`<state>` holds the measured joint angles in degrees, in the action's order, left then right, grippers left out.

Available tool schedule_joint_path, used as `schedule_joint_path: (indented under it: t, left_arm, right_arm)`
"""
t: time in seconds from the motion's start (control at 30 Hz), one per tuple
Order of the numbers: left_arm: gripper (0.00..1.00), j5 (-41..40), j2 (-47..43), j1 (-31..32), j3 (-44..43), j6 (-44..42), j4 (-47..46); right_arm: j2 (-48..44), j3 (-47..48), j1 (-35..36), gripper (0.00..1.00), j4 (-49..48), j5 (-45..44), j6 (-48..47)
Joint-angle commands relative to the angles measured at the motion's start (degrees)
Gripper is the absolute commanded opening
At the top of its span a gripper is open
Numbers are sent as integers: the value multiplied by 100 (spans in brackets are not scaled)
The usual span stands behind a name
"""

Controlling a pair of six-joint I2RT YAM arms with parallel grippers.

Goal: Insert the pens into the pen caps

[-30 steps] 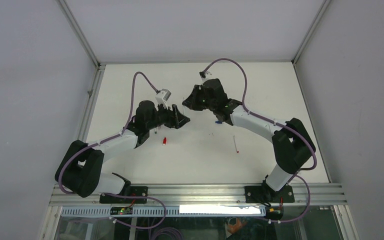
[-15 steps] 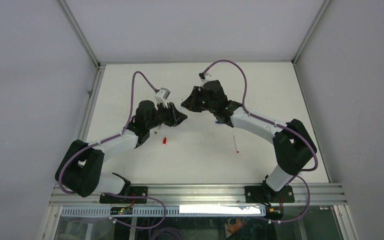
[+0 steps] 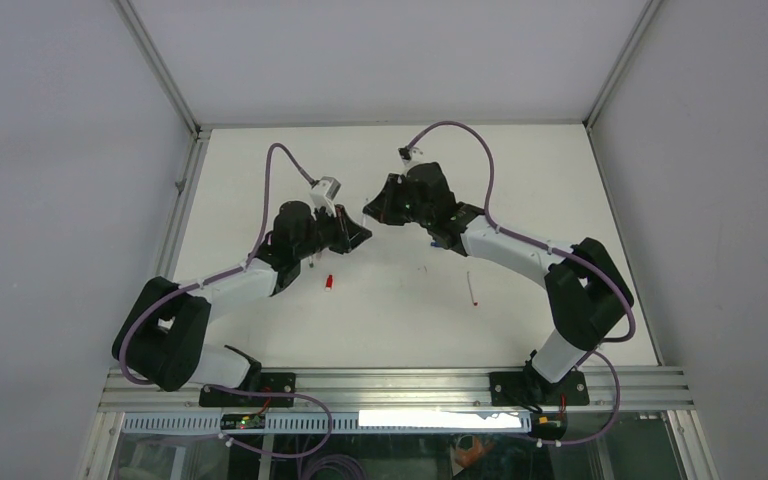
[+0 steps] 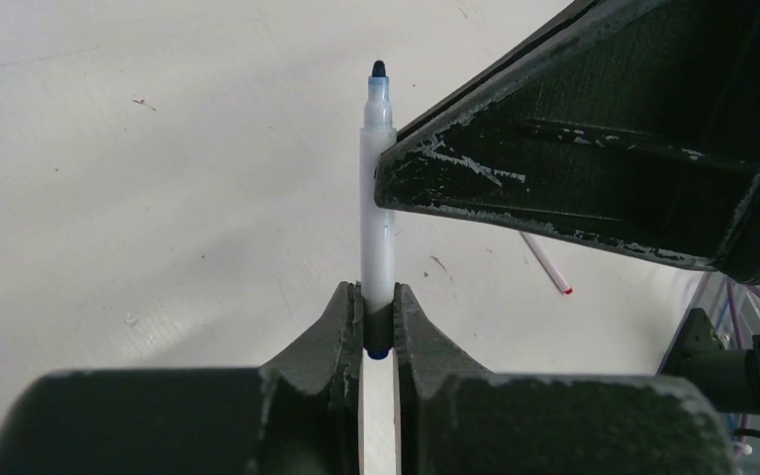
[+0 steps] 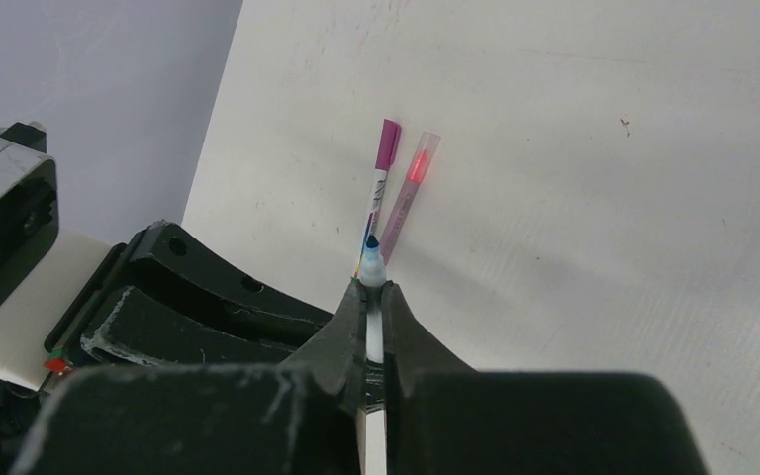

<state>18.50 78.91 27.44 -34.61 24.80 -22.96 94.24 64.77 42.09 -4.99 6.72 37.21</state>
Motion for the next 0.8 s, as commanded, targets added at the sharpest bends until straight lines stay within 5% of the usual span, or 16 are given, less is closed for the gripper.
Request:
schedule_joint_path:
  t: [0.0,0.1,0.17,0.77]
  left_arm:
    - [0,20,115,59,-229,-45,-341]
    - [0,89,184,96,-254,-53,-358]
    - [0,125,226,132,-269,-83,-358]
    - [0,94,239,218,-296,-218,-184]
  right_arm:
    - [-116,-19,54,5,-226,182,8]
    - [-2,115,54,27,-194,255,-3]
    - [85,192,54,33,-186,312,-6]
    - [-19,-108,-31,33,-388,-167,-16]
